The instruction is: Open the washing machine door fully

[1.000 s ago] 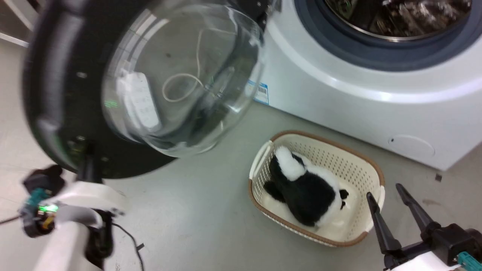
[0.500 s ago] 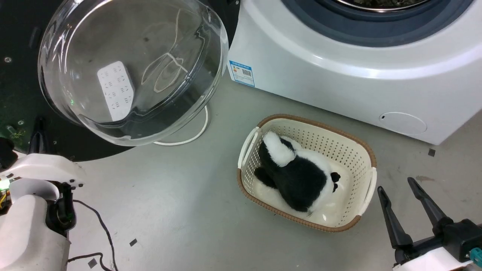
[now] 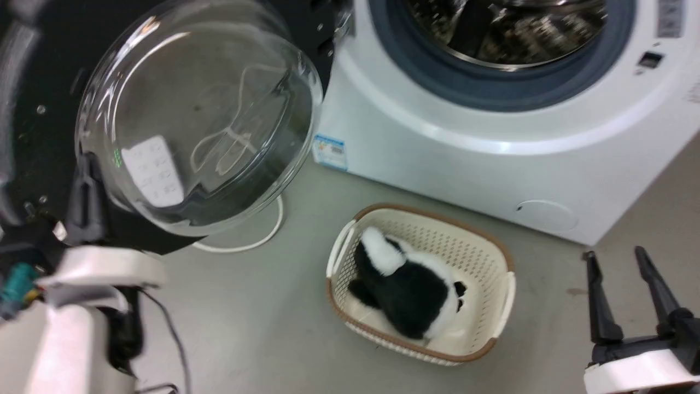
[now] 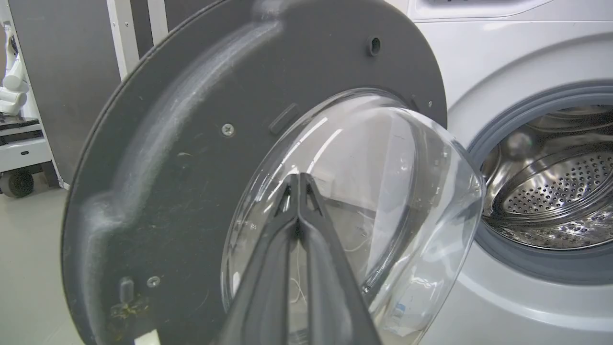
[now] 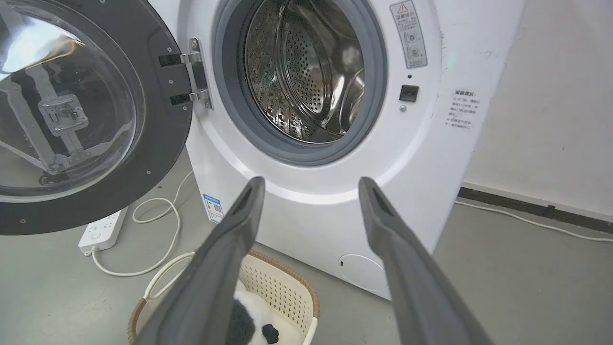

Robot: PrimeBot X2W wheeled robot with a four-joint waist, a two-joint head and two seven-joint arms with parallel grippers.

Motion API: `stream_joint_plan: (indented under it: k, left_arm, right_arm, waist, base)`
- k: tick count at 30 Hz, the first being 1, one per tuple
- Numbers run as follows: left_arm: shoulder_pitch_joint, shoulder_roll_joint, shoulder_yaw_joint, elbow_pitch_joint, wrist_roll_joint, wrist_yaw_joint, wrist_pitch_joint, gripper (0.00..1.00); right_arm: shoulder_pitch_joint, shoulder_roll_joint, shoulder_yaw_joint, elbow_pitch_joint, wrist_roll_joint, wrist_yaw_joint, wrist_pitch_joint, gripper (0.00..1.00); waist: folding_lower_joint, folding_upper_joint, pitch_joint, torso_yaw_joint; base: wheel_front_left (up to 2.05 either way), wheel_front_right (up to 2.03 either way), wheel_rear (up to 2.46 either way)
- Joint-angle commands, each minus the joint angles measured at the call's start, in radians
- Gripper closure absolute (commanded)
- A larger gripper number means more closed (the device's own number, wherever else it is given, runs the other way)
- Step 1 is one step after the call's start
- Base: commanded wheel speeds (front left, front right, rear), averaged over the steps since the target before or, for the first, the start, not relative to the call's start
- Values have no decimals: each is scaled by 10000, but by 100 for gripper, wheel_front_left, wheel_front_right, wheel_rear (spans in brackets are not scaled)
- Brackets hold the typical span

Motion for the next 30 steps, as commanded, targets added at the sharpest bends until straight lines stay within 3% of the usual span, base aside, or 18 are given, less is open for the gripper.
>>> stream_joint_plan:
  k: [1, 5, 11, 23, 24, 25, 30]
  left_arm:
    - [237, -151, -66, -161, 88, -27, -52, 100]
    - [947, -762, -663, -846, 427, -221, -52, 100]
    - [1851, -1522, -1582, -740, 755, -264, -52, 100]
    - [3043, -2041, -2192, -243, 1136, -100, -53, 100]
    - [3135, -2064, -2222, -187, 1171, -67, -53, 59]
    - [3195, -2085, -2242, -169, 1211, -37, -53, 0]
    - [3400, -2165, -2421, 39, 1601, -8, -53, 0]
  right_arm:
    - [-111, 64, -13, -55, -92, 8, -41, 0]
    - [52, 210, -69, -134, -215, 8, -43, 0]
    - [356, 337, -44, -128, -235, 8, -44, 0]
    - [715, 404, 412, -102, -196, 8, -45, 0]
    - [741, 406, 425, -91, -177, 8, -45, 0]
    - [767, 409, 433, -77, -160, 8, -45, 0]
    - [968, 416, 485, 175, 78, 8, -45, 0]
  waist:
    - [2, 0, -371, -362]
    - [2, 0, -837, -848]
    - [2, 0, -1427, -1640]
    - [2, 0, -1756, -2677]
    - [2, 0, -1757, -2720]
    - [2, 0, -1758, -2752]
    - [2, 0, -1792, -2866]
  base:
    - [0, 0, 0]
    - [0, 0, 0]
    - [0, 0, 0]
    - [0, 0, 0]
    - [0, 0, 0]
    - [0, 0, 0]
    - [0, 0, 0]
